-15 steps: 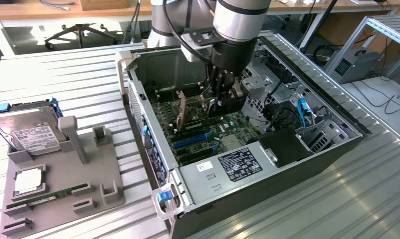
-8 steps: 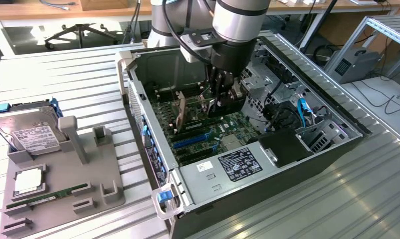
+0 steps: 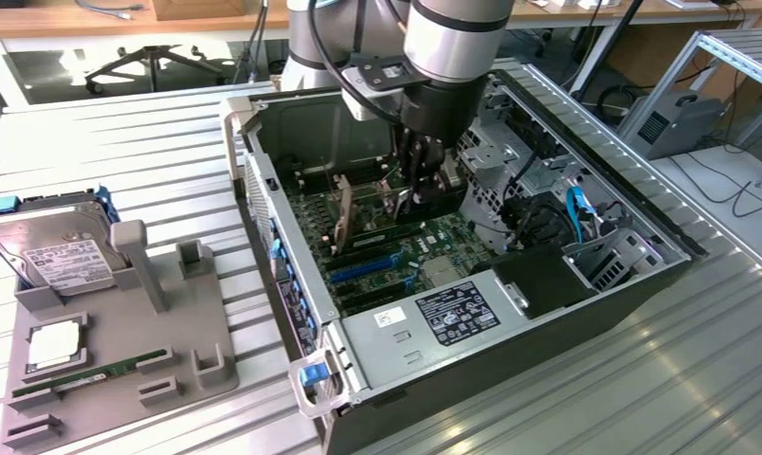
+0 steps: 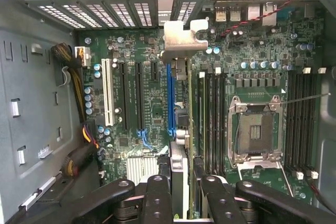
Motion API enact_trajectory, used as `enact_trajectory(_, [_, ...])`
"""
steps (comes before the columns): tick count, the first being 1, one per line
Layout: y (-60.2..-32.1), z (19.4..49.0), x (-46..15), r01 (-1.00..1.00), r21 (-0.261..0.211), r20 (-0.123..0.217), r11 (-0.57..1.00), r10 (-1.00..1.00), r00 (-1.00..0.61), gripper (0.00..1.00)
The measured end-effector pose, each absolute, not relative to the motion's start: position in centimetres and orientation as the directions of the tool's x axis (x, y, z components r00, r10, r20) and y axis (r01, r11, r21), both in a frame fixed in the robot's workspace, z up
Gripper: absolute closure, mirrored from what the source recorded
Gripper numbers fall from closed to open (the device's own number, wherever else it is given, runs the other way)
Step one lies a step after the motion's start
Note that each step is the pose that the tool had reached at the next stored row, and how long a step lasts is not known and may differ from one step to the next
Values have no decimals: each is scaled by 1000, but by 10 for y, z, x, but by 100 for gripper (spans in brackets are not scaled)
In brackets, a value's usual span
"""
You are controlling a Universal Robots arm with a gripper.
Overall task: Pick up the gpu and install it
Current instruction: 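Insert the gpu into the slot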
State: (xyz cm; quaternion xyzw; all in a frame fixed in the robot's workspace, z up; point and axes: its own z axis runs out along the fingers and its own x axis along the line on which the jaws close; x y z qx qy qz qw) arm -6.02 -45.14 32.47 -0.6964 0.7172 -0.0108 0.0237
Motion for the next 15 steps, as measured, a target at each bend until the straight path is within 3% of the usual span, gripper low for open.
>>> enact_trajectory(15, [-452,323,-63,-998,-49,-18,30,-999,-29,73])
